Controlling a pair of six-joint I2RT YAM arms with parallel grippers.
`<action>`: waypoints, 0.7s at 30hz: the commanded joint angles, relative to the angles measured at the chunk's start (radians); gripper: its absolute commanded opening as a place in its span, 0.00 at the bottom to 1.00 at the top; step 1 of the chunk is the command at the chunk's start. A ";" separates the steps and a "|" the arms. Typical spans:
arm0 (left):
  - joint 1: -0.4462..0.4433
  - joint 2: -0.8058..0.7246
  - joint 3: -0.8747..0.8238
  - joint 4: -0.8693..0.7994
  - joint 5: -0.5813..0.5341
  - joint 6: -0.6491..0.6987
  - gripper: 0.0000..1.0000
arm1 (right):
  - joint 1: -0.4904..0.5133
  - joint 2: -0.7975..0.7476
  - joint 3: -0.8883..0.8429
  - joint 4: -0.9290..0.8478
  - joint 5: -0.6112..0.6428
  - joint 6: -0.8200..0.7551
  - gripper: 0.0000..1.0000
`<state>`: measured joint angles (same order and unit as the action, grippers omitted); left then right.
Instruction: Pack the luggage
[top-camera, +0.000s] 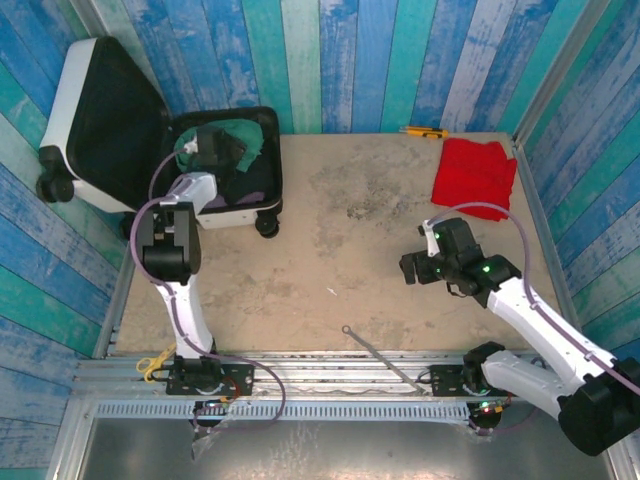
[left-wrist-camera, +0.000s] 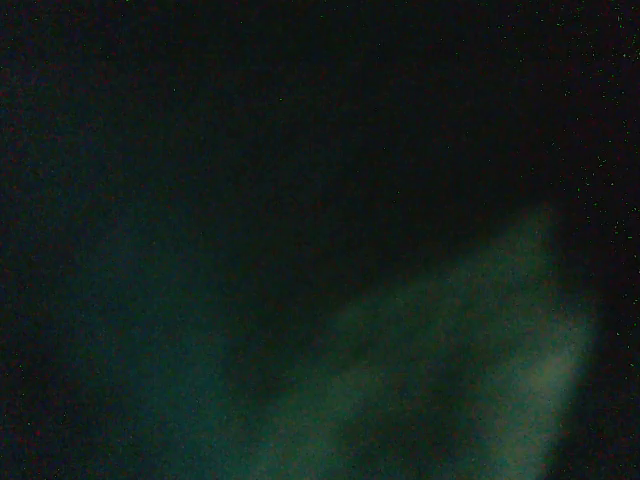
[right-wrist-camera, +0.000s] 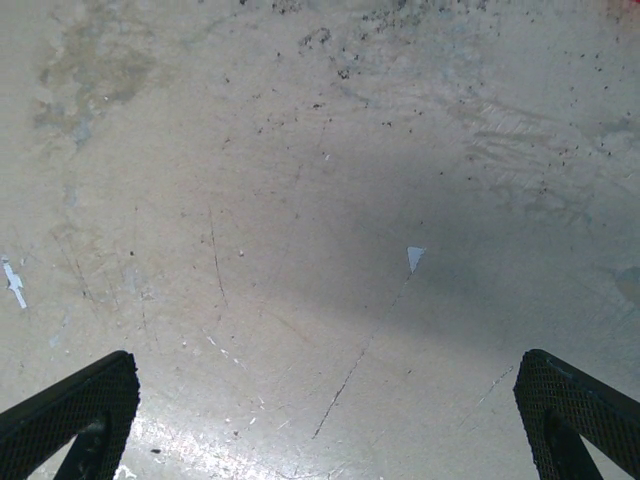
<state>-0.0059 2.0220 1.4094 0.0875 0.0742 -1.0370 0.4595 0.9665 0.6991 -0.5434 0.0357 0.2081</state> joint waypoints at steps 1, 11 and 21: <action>-0.008 -0.093 -0.130 0.076 0.120 -0.191 0.79 | -0.003 -0.048 0.022 -0.034 -0.013 -0.007 1.00; -0.085 -0.427 -0.318 0.053 0.009 -0.321 0.94 | -0.003 -0.091 0.016 -0.045 -0.031 0.004 1.00; -0.106 -0.623 -0.291 -0.034 -0.062 -0.223 0.94 | -0.003 -0.151 -0.005 -0.054 -0.049 0.018 1.00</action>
<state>-0.1143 1.4631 1.0809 0.1265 0.0719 -1.3411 0.4595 0.8341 0.6991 -0.5819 -0.0013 0.2157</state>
